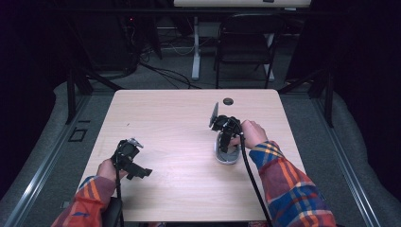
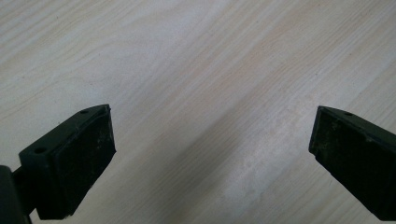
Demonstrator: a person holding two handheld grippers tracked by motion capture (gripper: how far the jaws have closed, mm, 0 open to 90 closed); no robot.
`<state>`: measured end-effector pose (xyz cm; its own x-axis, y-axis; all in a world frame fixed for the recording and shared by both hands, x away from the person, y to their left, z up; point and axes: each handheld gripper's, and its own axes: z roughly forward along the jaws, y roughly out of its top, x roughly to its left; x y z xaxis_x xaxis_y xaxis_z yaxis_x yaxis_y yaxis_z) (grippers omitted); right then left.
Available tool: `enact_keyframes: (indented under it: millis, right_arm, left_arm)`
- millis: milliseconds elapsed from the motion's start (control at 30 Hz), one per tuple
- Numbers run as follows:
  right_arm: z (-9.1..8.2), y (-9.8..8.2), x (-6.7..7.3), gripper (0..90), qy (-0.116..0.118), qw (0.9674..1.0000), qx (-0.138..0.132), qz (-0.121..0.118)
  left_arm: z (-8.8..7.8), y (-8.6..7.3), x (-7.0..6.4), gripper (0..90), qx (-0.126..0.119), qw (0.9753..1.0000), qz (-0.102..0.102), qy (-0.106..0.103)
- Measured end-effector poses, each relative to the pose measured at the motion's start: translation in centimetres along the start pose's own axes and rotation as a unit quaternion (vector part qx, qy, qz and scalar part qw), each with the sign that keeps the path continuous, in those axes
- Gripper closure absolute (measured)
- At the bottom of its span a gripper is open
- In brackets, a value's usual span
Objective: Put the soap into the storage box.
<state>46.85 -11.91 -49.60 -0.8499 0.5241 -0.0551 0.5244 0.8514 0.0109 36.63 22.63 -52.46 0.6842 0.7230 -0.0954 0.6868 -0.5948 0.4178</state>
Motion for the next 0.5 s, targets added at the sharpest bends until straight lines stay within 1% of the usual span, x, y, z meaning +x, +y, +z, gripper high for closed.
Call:
enact_keyframes:
  millis: [100, 233, 300, 367, 433, 467, 500]
  right_arm:
    - [-0.4, -0.2, 0.2, 21.5, -0.001, 1.0000, -0.005, 0.002]
    - [-1.0, -0.7, 0.5, 18.6, -0.003, 0.9997, -0.022, 0.009]
    - [-1.4, -1.0, 0.5, 17.4, -0.002, 0.9996, -0.026, 0.009]
    - [-1.6, -1.5, 0.5, 14.7, 0.001, 0.9990, -0.042, 0.017]
    - [-1.9, -1.7, 0.4, 14.6, -0.001, 0.9989, -0.042, 0.018]
    - [-2.3, -2.3, 0.2, 13.5, 0.001, 0.9984, -0.051, 0.023]
    - [-2.3, -2.3, 0.2, 13.5, 0.001, 0.9984, -0.051, 0.023]
  left_arm:
    - [0.0, 0.0, 0.0, 0.3, 0.000, 1.0000, 0.000, 0.000]
    - [0.0, 0.0, 0.0, 0.3, 0.000, 1.0000, 0.001, 0.000]
    - [0.0, 0.0, 0.0, 0.3, 0.000, 1.0000, 0.001, 0.000]
    - [0.0, 0.0, 0.0, 0.3, 0.000, 1.0000, 0.000, 0.000]
    - [0.0, 0.0, 0.0, 0.3, 0.000, 1.0000, 0.001, 0.001]
    - [0.0, 0.0, 0.0, 0.3, 0.000, 1.0000, 0.001, 0.002]
    - [0.0, 0.0, 0.0, 0.3, 0.000, 1.0000, 0.001, 0.002]
